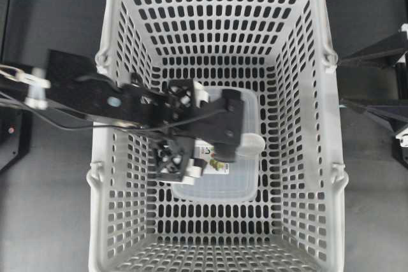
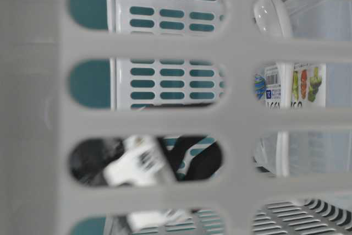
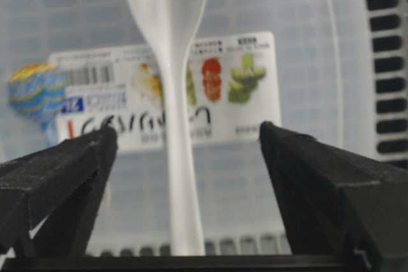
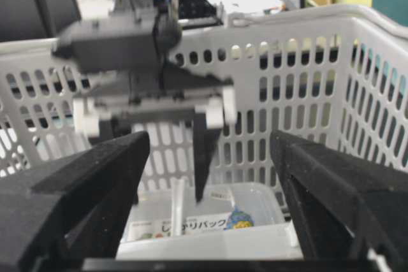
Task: Pick up the chinese spoon from the shopping basket with the left arm.
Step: 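Lower the left gripper and close it on the white spoon's handle, then lift the spoon upward out of the basket with the left gripper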
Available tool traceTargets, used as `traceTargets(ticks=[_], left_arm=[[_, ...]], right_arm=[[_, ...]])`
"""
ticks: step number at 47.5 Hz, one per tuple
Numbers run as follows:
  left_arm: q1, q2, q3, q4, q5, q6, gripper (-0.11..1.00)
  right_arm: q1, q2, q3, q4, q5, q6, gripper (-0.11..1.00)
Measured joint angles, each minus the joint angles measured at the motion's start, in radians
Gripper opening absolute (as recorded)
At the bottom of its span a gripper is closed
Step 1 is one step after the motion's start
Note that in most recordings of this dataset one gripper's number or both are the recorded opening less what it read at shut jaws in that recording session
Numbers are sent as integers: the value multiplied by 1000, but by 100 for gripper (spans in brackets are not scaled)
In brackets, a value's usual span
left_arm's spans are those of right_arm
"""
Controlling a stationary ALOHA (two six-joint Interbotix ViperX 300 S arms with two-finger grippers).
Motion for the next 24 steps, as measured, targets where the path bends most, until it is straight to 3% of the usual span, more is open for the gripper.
traceTargets(ticks=[17, 24], left_arm=[[2, 94, -48, 2, 8, -6, 85], [2, 97, -32, 0, 8, -8, 76]], right_arm=[[0, 0, 0, 0, 2, 0, 73], [0, 0, 0, 0, 2, 0, 73]])
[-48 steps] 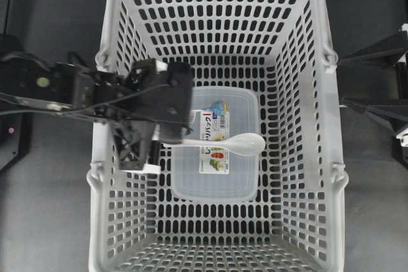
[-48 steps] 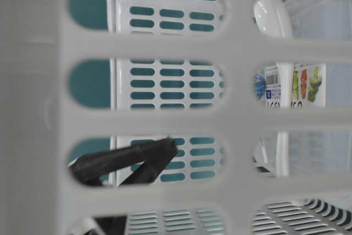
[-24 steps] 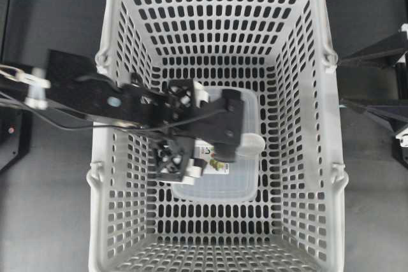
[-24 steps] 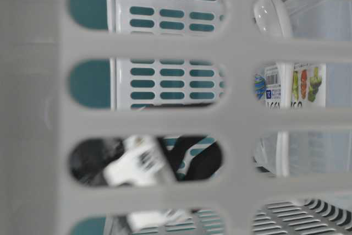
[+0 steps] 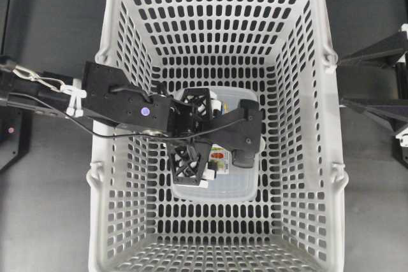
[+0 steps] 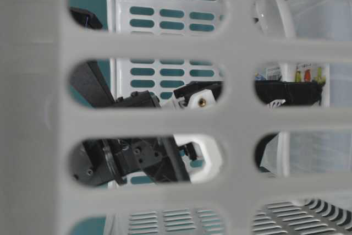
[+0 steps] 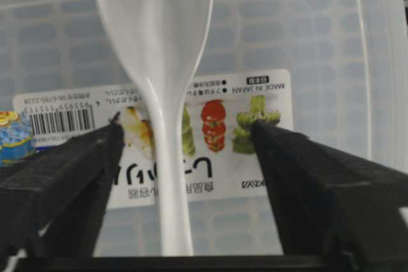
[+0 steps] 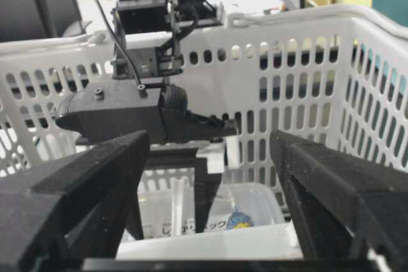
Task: Pick up the chinese spoon from the shopping basket with the left arm.
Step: 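Lift the spoon upward out of the basket with the left gripper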
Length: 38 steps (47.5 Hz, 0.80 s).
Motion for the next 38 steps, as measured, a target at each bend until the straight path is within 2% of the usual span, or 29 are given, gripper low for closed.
traceTargets(ticks=[4, 10, 12, 25, 38], left_arm=[[0, 0, 8, 0, -8, 0, 58], [-5, 0, 9, 2, -8, 9, 21], [-6, 0, 8, 2, -8, 12, 13], [0, -29, -37, 0, 48, 12, 14], [3, -112, -235, 0, 275, -17, 14]], right_arm=[[0, 0, 0, 0, 0, 2, 73], [0, 0, 0, 0, 0, 2, 73], [-2, 0, 0, 0, -2, 2, 73], [0, 0, 0, 0, 0, 2, 73], [0, 0, 0, 0, 0, 5, 73]])
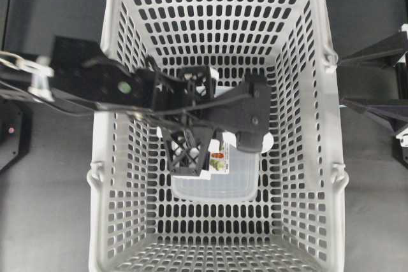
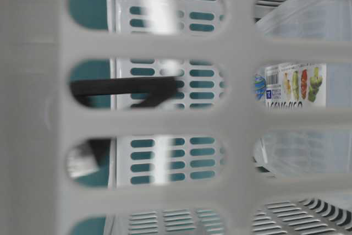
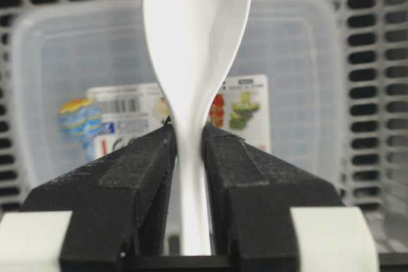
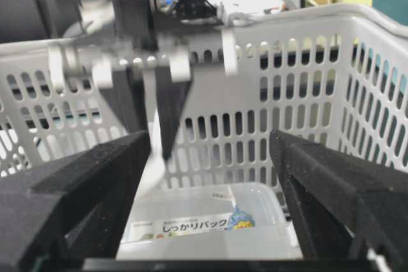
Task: Pick up the chinese spoon from the shopping basket with the left arm.
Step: 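Lift the spoon upward out of the basket with the left gripper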
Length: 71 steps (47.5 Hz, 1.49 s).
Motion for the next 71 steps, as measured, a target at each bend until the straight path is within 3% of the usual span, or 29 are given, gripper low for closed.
traceTargets(ticks=[8, 14, 71], left_arm=[[-2, -12, -132, 2, 121, -54, 14], [-2, -12, -169, 2, 149, -92, 14], [5, -12, -163, 0, 155, -106, 14]], right_arm=[[-2, 0, 0, 0, -2, 2, 73], [-2, 0, 0, -2, 0, 2, 73], [0, 0, 0, 0, -3, 3, 73]])
